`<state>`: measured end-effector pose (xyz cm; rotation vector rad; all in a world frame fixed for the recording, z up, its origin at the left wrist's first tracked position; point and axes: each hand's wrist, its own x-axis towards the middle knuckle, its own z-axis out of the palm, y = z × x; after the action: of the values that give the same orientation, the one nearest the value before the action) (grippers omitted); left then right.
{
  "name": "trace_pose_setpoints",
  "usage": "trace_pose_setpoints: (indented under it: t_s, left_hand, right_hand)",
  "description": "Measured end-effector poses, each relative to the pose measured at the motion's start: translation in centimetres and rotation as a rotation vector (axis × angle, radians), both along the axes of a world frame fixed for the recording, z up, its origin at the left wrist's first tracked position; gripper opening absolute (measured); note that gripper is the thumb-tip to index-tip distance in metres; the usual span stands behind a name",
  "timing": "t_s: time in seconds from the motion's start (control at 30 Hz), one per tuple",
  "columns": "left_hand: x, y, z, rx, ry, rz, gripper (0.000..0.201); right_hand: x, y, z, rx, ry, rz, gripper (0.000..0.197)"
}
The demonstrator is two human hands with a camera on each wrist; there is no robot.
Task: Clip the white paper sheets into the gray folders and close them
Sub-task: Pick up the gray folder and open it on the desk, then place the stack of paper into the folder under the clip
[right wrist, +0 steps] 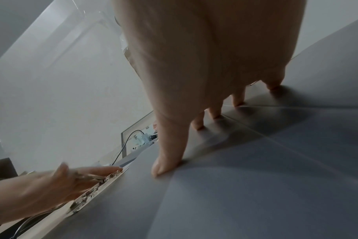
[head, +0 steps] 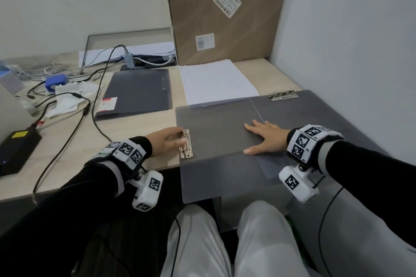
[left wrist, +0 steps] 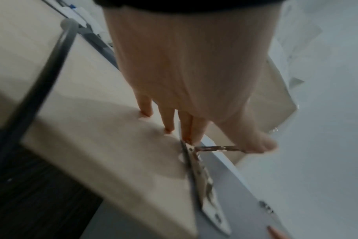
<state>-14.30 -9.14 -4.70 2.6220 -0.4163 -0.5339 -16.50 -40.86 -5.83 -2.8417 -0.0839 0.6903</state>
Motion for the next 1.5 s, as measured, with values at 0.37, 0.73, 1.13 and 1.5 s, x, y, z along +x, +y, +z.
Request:
trace_pose_setpoints:
  t_s: [0.37,0.73,1.13,1.5]
  left_hand:
    - [2.8,-1.9,-0.2,-0.002,-0.14,0.427,0.028]
    - [4.0,-4.8,4.2,0.0,-0.162,0.358,0.032]
    - [3.8,-16.7,-0.5,0.106,-0.08,-0.104,0.07]
    - [3.9,-16.1,-2.1,0.325,-0.019,-0.222,0.081]
  right_hand:
    - [-2.9,1.8,0.7,0.018,0.025,0.047,0.101]
    - [-5.1,6.2,1.4,0.091,0.017,0.026,0.081]
    - [2.9,-2.4,3.4,0.116,-0.212,-0.192,0.062]
    - [6.5,-2.5,1.7,-0.031,-0.196,-0.1,0.074]
